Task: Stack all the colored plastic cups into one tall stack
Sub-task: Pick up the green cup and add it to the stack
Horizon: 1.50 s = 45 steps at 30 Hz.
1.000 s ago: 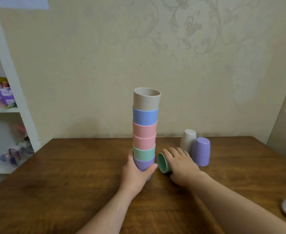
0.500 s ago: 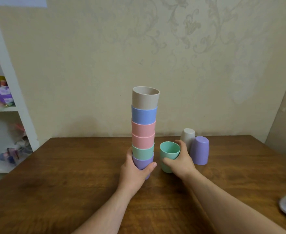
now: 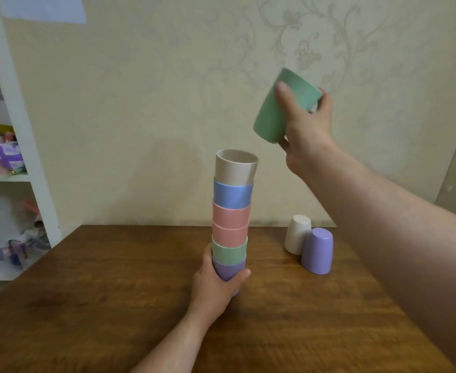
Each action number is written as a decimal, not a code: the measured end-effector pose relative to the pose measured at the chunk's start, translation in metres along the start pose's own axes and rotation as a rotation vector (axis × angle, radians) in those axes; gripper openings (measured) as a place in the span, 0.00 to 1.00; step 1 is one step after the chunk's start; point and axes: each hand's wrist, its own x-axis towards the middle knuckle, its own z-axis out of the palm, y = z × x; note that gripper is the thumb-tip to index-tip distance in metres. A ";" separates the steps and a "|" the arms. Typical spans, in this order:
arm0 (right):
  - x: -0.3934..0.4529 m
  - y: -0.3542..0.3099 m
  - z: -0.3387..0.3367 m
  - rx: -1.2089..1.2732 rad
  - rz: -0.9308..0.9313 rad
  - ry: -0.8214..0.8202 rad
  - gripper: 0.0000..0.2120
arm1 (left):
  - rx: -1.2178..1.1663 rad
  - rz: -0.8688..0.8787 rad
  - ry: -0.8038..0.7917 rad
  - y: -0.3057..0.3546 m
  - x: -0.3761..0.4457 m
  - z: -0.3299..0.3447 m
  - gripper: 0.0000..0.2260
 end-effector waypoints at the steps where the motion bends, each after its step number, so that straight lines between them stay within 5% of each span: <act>1: -0.003 -0.008 0.010 -0.041 -0.032 -0.079 0.30 | -0.001 -0.005 -0.007 0.001 0.000 0.000 0.47; 5: -0.018 0.010 0.029 -0.277 -0.034 -0.290 0.35 | 0.015 -0.005 -0.016 0.003 0.000 0.000 0.48; 11: -0.035 0.063 0.026 -0.345 0.007 -0.299 0.42 | -0.001 -0.005 -0.031 0.004 -0.001 -0.001 0.47; 28: -0.040 0.073 0.017 -0.334 -0.015 -0.317 0.31 | 0.064 -0.012 -0.041 0.009 -0.002 -0.001 0.45; 35: -0.038 0.071 0.014 -0.355 -0.038 -0.341 0.34 | 0.063 -0.023 -0.054 0.009 0.000 0.000 0.45; 45: -0.039 0.071 0.012 -0.338 -0.022 -0.385 0.34 | -0.204 -0.023 -0.086 0.062 0.031 -0.024 0.42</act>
